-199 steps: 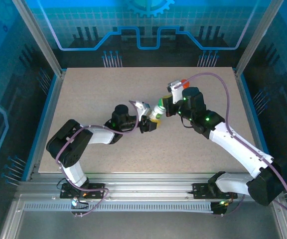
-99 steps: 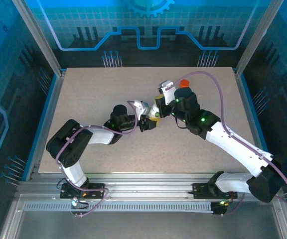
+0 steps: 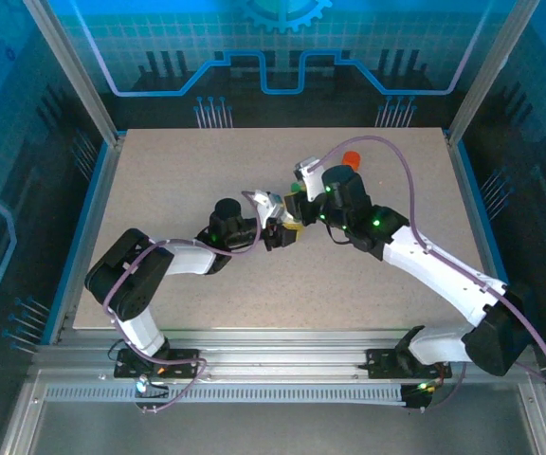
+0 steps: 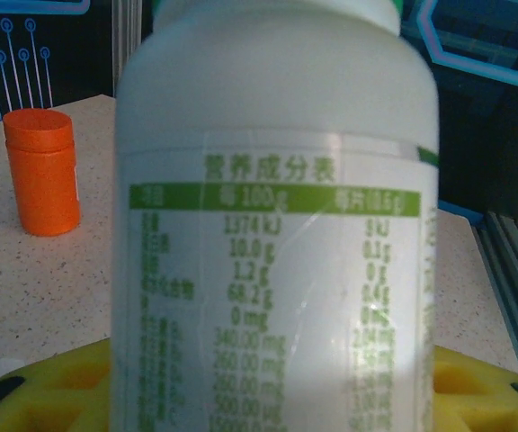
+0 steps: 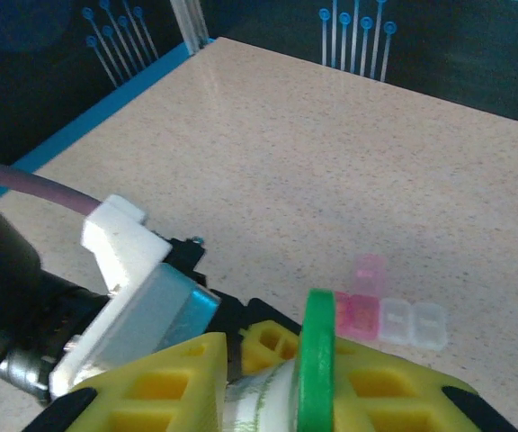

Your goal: Sort the pills into containers

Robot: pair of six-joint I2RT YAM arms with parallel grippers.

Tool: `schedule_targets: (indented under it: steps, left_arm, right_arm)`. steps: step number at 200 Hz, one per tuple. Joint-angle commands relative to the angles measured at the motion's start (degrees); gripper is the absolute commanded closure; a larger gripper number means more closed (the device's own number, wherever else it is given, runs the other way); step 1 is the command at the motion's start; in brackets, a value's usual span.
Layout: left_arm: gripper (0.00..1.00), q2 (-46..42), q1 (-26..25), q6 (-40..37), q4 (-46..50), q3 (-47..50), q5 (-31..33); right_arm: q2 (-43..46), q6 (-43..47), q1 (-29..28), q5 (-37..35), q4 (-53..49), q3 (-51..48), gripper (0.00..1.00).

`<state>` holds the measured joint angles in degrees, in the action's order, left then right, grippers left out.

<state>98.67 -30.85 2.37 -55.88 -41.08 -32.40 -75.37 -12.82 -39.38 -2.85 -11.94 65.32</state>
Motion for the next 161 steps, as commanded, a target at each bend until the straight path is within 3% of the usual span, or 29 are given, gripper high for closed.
schedule_targets:
  steps: [1, 161]
  left_arm:
    - [1.00, -1.3, 0.0, -1.4, -2.0, -0.8, -0.5]
    - [1.00, -0.2, -0.1, -1.8, -0.5, -1.9, -1.5]
  right_arm:
    - [0.0, -3.7, -0.7, 6.7, 0.7, 1.6, 0.69]
    - [1.0, -9.0, 0.0, 10.6, 0.0, 6.0, 0.66]
